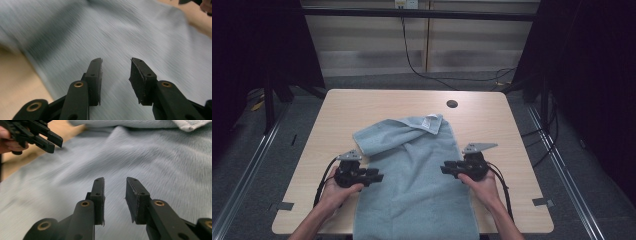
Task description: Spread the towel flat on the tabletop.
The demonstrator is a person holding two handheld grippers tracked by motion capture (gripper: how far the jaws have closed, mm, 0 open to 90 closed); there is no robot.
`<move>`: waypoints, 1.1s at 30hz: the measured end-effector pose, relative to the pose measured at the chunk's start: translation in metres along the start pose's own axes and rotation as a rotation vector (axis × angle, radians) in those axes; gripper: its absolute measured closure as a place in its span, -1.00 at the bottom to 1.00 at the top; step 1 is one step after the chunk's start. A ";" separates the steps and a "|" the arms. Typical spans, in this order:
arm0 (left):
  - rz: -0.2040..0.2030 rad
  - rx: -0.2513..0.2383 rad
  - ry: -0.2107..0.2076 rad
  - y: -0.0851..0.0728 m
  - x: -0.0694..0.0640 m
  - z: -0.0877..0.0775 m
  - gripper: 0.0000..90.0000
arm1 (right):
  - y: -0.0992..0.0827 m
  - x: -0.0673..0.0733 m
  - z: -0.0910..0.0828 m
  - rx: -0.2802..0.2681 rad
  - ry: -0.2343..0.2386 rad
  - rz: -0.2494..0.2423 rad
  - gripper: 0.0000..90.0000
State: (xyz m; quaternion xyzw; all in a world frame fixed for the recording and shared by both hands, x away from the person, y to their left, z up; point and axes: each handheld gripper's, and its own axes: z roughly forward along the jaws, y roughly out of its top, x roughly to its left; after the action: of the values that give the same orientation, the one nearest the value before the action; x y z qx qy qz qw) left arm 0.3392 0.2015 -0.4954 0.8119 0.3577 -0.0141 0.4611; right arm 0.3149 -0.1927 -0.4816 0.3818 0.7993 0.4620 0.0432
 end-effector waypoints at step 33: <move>0.127 0.076 -0.075 -0.027 -0.058 -0.004 0.35 | -0.011 0.039 -0.024 -0.027 -0.027 -0.113 0.35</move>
State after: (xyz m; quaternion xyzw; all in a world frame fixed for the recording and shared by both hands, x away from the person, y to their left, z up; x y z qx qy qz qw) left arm 0.2787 0.1800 -0.4926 0.8488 0.2874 -0.0288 0.4428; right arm 0.2707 -0.1869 -0.4657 0.3419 0.8126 0.4643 0.0852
